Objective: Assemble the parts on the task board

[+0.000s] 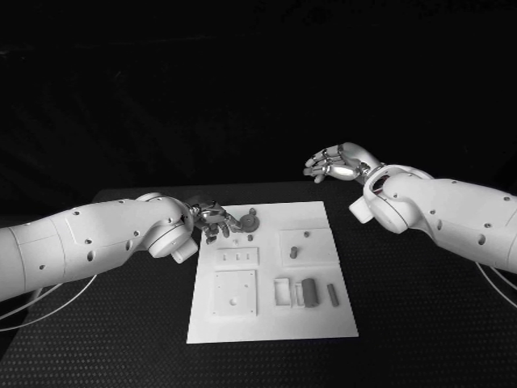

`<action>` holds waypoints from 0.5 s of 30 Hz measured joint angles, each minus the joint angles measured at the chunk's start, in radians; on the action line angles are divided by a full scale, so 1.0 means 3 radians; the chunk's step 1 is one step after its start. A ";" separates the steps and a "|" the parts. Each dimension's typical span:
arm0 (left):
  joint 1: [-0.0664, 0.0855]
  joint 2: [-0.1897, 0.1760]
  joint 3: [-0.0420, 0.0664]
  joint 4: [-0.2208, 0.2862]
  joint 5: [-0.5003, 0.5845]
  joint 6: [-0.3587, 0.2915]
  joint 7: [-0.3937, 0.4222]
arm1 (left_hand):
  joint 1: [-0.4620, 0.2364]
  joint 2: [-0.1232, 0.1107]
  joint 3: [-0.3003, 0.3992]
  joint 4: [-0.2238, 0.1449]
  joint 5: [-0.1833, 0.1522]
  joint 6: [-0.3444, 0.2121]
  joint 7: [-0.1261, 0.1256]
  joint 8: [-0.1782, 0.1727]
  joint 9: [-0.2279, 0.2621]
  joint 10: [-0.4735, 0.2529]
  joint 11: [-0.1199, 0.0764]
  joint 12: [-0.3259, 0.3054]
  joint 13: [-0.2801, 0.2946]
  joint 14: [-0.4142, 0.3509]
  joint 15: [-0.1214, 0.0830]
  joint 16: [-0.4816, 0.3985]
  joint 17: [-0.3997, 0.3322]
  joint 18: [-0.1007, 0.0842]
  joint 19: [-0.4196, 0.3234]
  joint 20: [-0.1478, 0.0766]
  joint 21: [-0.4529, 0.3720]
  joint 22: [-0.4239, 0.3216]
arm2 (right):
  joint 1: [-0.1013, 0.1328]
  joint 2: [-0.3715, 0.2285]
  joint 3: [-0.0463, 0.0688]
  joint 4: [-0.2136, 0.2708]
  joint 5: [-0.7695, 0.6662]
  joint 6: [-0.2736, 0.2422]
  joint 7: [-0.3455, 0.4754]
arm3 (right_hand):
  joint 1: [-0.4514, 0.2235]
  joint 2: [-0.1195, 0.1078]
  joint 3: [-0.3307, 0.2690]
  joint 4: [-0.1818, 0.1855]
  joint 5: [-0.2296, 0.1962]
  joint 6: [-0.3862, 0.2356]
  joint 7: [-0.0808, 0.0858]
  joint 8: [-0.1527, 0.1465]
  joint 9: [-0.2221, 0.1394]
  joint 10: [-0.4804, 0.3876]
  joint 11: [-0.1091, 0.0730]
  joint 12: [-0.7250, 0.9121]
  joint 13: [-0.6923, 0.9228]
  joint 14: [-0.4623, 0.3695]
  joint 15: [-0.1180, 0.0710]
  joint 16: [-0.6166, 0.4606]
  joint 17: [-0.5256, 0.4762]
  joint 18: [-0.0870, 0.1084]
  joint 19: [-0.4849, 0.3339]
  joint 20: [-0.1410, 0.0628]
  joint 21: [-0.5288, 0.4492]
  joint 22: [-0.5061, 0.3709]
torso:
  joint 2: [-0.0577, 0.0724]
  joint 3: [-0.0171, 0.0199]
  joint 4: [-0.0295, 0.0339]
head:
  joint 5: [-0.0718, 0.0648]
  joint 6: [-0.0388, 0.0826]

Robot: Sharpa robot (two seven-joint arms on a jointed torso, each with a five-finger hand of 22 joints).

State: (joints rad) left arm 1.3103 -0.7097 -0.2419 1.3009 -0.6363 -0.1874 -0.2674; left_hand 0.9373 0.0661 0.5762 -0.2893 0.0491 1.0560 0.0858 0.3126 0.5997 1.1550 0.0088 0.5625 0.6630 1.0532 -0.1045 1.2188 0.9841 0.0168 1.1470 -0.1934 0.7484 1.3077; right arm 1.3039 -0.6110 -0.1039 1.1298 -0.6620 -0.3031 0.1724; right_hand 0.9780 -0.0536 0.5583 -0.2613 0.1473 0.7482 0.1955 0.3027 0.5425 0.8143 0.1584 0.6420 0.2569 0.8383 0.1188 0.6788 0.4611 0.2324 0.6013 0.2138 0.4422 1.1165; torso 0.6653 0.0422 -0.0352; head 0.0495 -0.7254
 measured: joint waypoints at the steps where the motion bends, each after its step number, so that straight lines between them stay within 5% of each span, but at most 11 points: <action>1: 0.0000 0.0010 0.0000 -0.0011 -0.0050 -0.0027 -0.0030 | 0.0000 0.0000 0.0000 0.0000 0.0000 0.0000 0.0000 0.0006 0.0000 0.0000 0.0000 0.0000 0.0000 0.0000 0.0000 0.0000 0.0000 0.0000 0.0000 0.0000 0.0000 0.0000 | 0.0017 0.0001 0.0000 -0.0046 0.0046 0.0036 0.0024 | 0.0000 0.0000 -0.0013 0.0013 0.0000 -0.0020 -0.0002 0.0000 -0.0025 0.0040 0.0008 -0.0138 -0.0087 -0.0043 0.0043 -0.0165 -0.0020 -0.0034 -0.0093 0.0018 -0.0087 -0.0031 | 0.0000 0.0000 0.0000 | 0.0002 0.0002; 5: 0.0001 0.0054 -0.0001 -0.0034 -0.0264 -0.0133 -0.0176 | 0.0000 0.0000 0.0006 0.0005 0.0000 0.0006 -0.0001 0.0013 0.0000 0.0001 0.0000 0.0000 0.0002 0.0000 0.0000 0.0000 -0.0003 0.0000 0.0000 0.0000 0.0000 0.0000 | 0.0072 0.0035 0.0001 -0.0283 0.0190 0.0172 0.0109 | -0.0017 0.0017 -0.0034 0.0080 0.0000 -0.0099 -0.0020 0.0000 -0.0113 0.0050 0.0044 -0.0480 -0.0292 -0.0172 0.0172 -0.0501 -0.0070 -0.0089 -0.0350 0.0065 -0.0335 -0.0127 | -0.0002 0.0002 0.0000 | 0.0004 0.0011; 15: 0.0000 0.0096 -0.0002 -0.0017 -0.0713 -0.0271 -0.0498 | 0.0035 -0.0035 0.0029 0.0028 0.0053 0.0053 -0.0044 0.0012 0.0000 0.0023 -0.0012 0.0000 0.0012 0.0028 -0.0021 0.0036 -0.0008 -0.0001 0.0036 -0.0036 0.0023 0.0000 | 0.0078 0.0069 0.0000 -0.0546 0.0255 0.0284 0.0215 | 0.0023 0.0012 -0.0085 0.0132 0.0000 -0.0138 -0.0016 0.0000 -0.0246 0.0146 0.0103 -0.0820 -0.0498 -0.0253 0.0252 -0.0785 -0.0077 -0.0154 -0.0505 0.0092 -0.0521 -0.0123 | 0.0003 0.0003 -0.0001 | 0.0023 0.0017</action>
State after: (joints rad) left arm 1.3102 -0.6809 -0.2426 1.2958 -0.8503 -0.2686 -0.4166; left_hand 0.9477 0.0557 0.5851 -0.2808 0.0649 1.0719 0.0726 0.3163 0.5995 1.1620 0.0051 0.5625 0.6666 1.0615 -0.1109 1.2296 0.9818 0.0165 1.1579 -0.2042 0.7554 1.3076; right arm 1.3273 -0.5902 -0.1040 0.9659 -0.5854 -0.2179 0.2370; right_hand 0.9849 -0.0501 0.5328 -0.2218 0.1473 0.7067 0.1908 0.3027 0.4688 0.8581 0.1893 0.3961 0.1077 0.7625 0.1945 0.4433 0.4380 0.1862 0.4498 0.2414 0.2860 1.0797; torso 0.6660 0.0431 -0.0354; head 0.0563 -0.7202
